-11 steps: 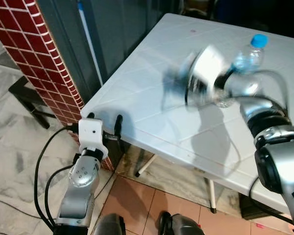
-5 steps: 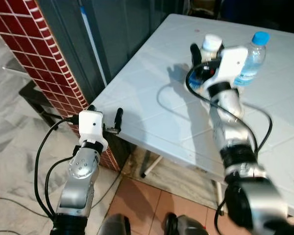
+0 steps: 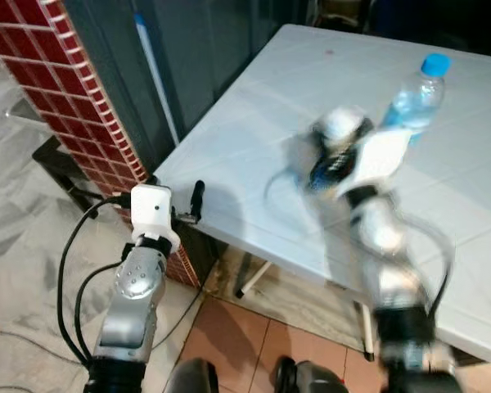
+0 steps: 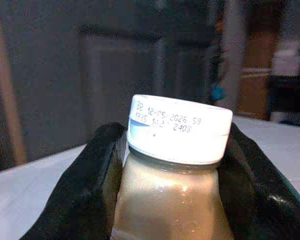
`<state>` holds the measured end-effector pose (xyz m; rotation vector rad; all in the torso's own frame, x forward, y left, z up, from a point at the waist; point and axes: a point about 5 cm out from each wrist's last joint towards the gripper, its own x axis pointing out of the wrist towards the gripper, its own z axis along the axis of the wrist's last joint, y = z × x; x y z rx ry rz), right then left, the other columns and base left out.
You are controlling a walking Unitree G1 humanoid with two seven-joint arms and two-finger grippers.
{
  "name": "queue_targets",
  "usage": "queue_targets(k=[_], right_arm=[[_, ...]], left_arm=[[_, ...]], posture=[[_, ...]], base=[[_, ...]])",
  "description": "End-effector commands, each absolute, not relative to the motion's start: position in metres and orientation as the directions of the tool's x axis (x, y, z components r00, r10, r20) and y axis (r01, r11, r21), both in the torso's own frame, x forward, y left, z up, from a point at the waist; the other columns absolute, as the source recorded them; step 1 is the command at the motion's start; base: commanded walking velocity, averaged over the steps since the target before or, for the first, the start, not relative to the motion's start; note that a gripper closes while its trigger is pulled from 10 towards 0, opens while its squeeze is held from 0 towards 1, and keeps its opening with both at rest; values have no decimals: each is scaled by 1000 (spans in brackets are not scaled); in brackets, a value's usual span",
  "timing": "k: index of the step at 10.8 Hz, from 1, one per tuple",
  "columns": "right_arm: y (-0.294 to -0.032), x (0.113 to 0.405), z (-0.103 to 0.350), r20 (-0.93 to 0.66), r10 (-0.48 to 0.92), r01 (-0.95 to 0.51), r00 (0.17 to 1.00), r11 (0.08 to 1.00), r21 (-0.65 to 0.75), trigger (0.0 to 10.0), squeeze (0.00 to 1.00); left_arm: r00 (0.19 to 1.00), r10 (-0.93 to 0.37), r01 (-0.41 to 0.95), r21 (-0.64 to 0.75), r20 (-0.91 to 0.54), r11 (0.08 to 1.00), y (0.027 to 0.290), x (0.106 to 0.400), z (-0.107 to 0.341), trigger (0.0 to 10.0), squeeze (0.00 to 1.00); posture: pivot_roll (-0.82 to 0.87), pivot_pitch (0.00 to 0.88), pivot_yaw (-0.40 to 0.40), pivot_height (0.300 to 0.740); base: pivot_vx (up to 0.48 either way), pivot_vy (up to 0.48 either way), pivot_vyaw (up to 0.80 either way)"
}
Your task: Restocking fridge
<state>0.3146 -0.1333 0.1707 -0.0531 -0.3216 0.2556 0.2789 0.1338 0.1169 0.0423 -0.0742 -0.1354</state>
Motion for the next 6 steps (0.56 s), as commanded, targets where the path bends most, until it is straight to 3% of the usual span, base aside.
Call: queue_targets(k=[1,4,6], right_arm=[[-128,310,186,364,285,-259,887,958,-120,0,0],[-126,296,188,339,318,-272,886,946,-177,0,0],[-127,289,182,302,331,-280,894,939,-200,3294,0]], left_arm=[[991,-120,117,55,56,992,140,278,112,10000,0],[990,-126,123,46,56,991,135,276,111,10000,0],[991,-118,115,46,56,992,137,275,110,10000,0]], posture=[[2,51,69,740],[-11,58,67,740],[-8,61,57,740]], base=[[0,0,0],[0,0,0],[0,0,0]])
